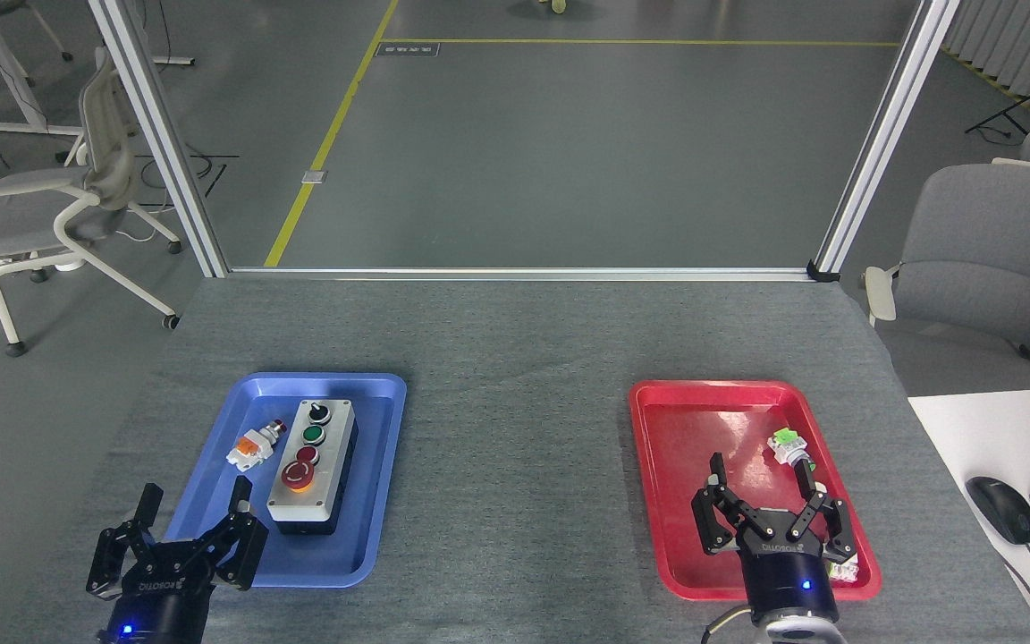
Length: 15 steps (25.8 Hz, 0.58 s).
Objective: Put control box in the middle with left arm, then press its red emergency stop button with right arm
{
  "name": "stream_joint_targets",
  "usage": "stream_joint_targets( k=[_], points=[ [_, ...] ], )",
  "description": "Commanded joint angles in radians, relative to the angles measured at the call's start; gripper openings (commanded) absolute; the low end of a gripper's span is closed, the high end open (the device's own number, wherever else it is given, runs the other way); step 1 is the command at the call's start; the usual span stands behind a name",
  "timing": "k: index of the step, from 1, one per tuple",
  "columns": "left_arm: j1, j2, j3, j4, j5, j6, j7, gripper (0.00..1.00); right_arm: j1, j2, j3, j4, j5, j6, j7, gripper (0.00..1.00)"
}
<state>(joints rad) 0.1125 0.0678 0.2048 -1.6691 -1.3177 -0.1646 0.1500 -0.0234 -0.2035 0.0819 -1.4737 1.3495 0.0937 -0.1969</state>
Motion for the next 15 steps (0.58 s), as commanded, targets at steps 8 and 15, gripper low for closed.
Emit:
stream_joint_targets(
  k=[8,15],
  points=[
    [0.01,-0.013,-0.001,-0.001,-0.011,0.008,-0.006,1.0,-0.016,-0.05,0.001,0.039,-0.039,-0.111,0.004,0.98],
    [0.006,-0.009,0.008,0.012,0.003,0.01,-0.006,1.0,-0.012,-0.05,0.009,0.041,-0.003,-0.083,0.001,0.98]
  ],
)
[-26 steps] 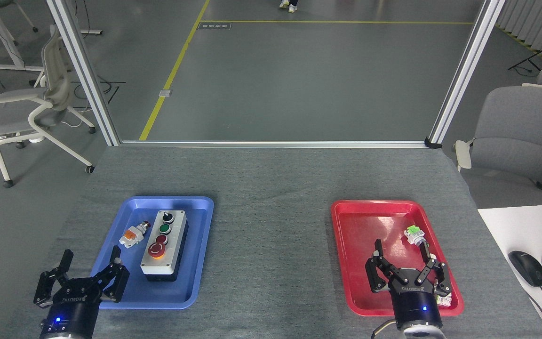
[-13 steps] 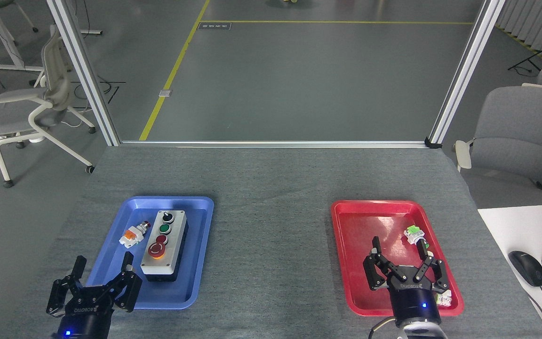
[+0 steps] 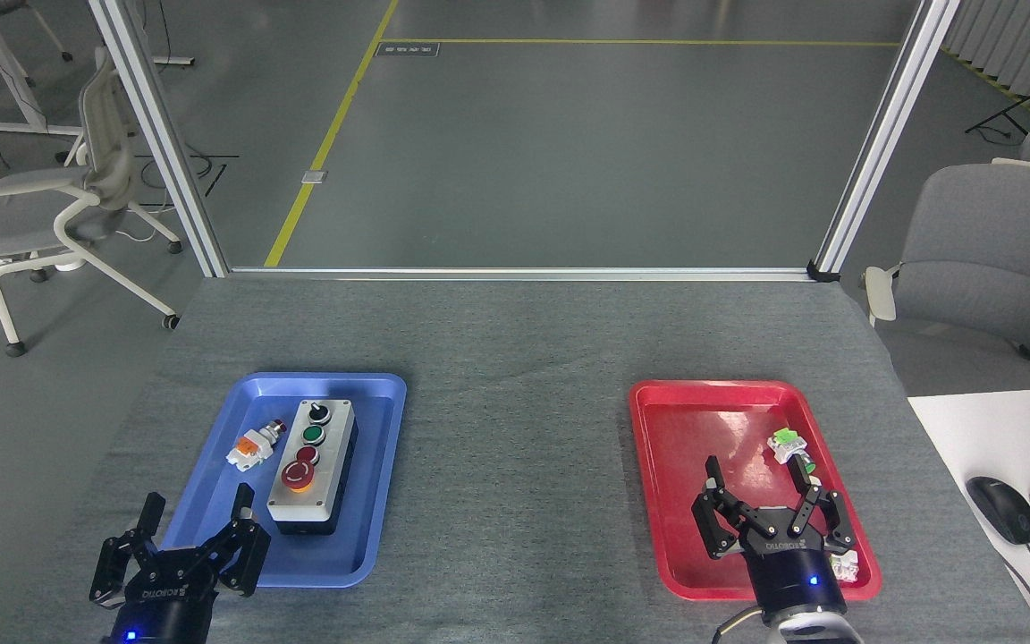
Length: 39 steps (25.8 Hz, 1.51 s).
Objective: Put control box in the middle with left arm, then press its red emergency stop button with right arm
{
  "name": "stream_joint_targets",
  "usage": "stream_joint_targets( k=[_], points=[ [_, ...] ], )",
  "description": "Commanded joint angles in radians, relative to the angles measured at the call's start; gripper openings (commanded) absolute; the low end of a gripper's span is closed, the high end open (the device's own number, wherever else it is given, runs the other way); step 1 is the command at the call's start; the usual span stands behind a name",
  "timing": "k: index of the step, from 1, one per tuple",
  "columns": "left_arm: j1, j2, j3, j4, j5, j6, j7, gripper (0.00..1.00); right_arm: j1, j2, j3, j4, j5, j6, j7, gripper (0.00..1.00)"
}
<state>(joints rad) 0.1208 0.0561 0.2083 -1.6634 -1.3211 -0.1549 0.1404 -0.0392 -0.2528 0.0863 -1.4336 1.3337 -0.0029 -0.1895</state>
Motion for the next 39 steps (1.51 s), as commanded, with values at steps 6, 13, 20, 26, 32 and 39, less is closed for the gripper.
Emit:
stream_joint_targets(
  k=[6,13,20,26,32,39],
  points=[
    [-0.004,-0.007,0.008,0.036,0.01,0.043,-0.001,1.0,0.004,0.009,0.001,-0.001,0.015,0.009,-0.01,0.98],
    [-0.039,0.007,0.008,0.113,0.01,0.074,-0.002,1.0,0.001,0.024,-0.008,-0.001,0.015,0.04,0.028,0.99],
    [-0.099,0.004,0.008,0.139,0.008,0.15,0.008,1.0,0.004,0.013,-0.036,0.002,0.01,0.029,0.035,0.99],
    [-0.099,0.004,0.006,0.116,0.008,0.193,-0.004,1.0,0.005,0.017,-0.039,0.01,0.007,0.034,0.035,0.98],
    [-0.116,0.004,0.006,0.117,0.008,0.195,-0.005,1.0,0.007,0.038,-0.039,0.013,0.01,0.035,0.036,0.97],
    [-0.113,0.004,0.006,0.119,0.008,0.195,-0.005,1.0,0.005,0.041,-0.036,0.013,0.012,0.034,0.035,0.96]
  ],
)
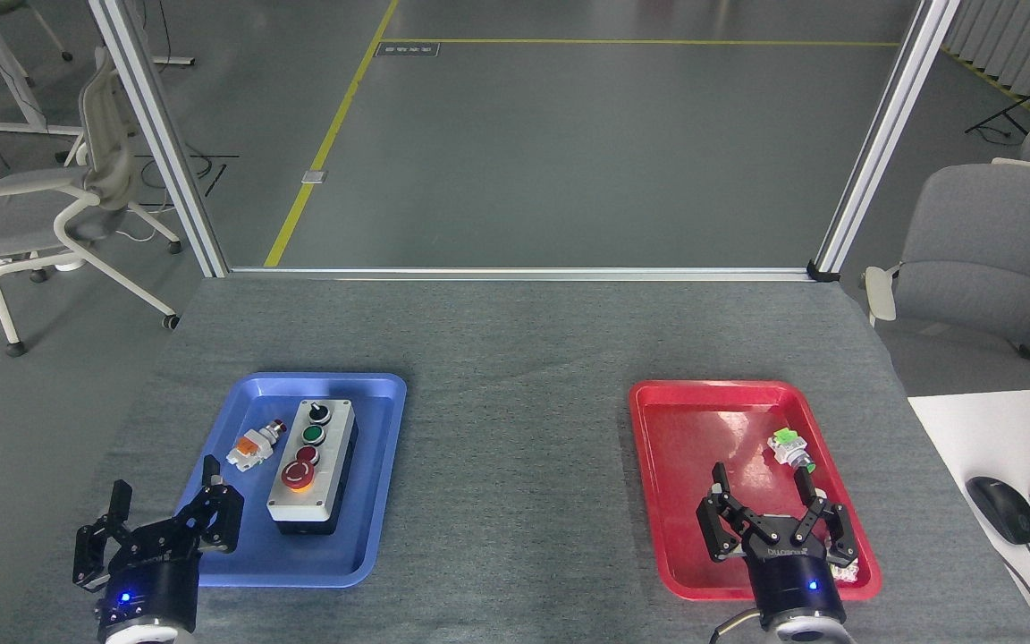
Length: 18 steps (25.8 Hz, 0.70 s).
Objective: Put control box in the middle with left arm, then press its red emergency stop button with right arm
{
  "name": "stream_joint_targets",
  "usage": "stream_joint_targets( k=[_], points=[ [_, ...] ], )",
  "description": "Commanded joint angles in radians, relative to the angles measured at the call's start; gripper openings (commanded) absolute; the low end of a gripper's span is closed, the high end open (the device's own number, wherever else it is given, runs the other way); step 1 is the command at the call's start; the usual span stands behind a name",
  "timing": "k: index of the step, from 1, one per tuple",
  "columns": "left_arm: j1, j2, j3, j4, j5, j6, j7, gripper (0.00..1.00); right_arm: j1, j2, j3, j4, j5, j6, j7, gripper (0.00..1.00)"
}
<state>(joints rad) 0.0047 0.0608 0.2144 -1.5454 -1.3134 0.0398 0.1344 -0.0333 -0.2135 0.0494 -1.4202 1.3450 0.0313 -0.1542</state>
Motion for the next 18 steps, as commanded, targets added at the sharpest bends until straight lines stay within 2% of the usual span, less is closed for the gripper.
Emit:
stream_joint_targets(
  k=[1,18],
  points=[
    [0.002,-0.001,-0.001,0.001,-0.001,0.0,0.001,1.0,0.0,0.003,0.001,0.001,0.002,-0.001,-0.001,0.96],
    [-0.023,0.002,0.0,0.015,-0.01,0.003,0.001,1.0,-0.002,0.016,-0.008,0.0,0.003,0.007,-0.004,0.96]
  ],
)
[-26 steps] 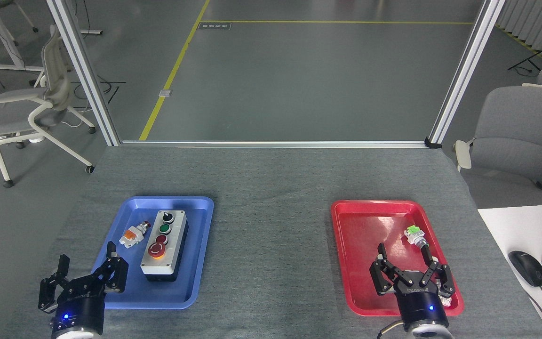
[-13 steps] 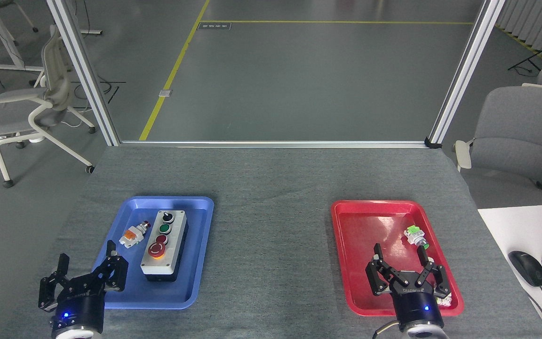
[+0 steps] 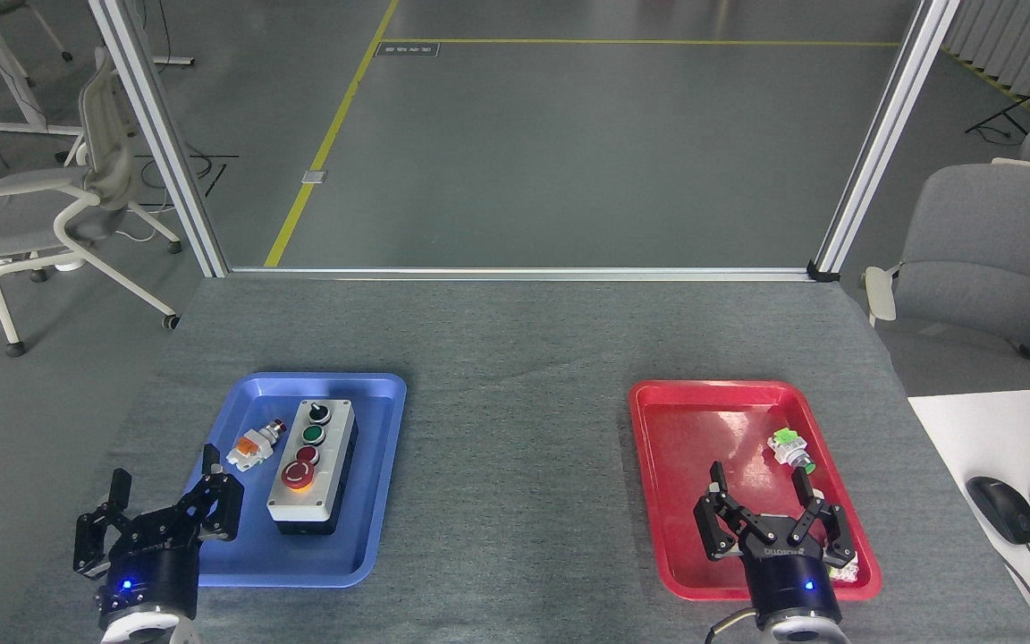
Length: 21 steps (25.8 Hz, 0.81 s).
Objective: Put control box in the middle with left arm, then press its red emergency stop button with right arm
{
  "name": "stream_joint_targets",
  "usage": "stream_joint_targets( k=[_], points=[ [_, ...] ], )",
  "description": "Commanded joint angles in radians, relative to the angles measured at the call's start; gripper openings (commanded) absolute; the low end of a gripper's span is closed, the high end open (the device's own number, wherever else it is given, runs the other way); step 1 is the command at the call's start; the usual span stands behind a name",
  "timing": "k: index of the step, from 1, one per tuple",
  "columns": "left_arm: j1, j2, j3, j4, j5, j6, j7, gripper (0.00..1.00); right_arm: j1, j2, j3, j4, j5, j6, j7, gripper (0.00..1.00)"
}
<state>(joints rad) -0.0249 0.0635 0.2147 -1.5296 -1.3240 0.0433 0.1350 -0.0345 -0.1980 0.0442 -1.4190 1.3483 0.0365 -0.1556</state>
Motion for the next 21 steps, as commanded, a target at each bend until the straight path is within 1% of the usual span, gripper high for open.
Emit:
stream_joint_targets(
  k=[1,5,8,11,13,15,18,21],
  points=[
    [0.006,-0.001,0.0,-0.001,0.002,0.0,0.0,1.0,-0.001,0.0,-0.003,-0.001,0.0,0.002,-0.004,0.96],
    [-0.003,0.001,0.0,-0.001,0.002,0.0,0.0,1.0,-0.008,0.002,-0.006,0.0,-0.002,0.005,-0.004,0.96],
    [-0.007,0.001,0.0,-0.003,0.002,0.0,0.0,1.0,-0.018,0.02,-0.004,-0.001,-0.002,0.003,-0.002,0.96],
    [-0.007,0.004,0.0,-0.006,0.002,-0.002,-0.006,1.0,-0.018,0.02,-0.004,0.0,0.0,0.002,-0.002,0.96],
    [-0.003,0.005,0.0,-0.007,0.002,-0.002,-0.029,1.0,-0.016,0.005,-0.001,0.0,-0.005,0.003,-0.004,0.96],
    [-0.001,0.005,0.0,-0.007,0.003,-0.013,-0.046,1.0,-0.018,0.009,-0.001,0.0,-0.006,0.003,-0.004,0.96],
    [-0.026,0.012,-0.002,-0.001,0.006,-0.016,-0.048,1.0,-0.013,0.006,0.002,0.0,-0.002,0.005,-0.007,0.96],
    [-0.029,-0.004,-0.006,-0.006,0.011,-0.006,-0.035,1.0,-0.012,0.012,0.006,-0.001,0.0,0.023,-0.007,0.96]
  ],
)
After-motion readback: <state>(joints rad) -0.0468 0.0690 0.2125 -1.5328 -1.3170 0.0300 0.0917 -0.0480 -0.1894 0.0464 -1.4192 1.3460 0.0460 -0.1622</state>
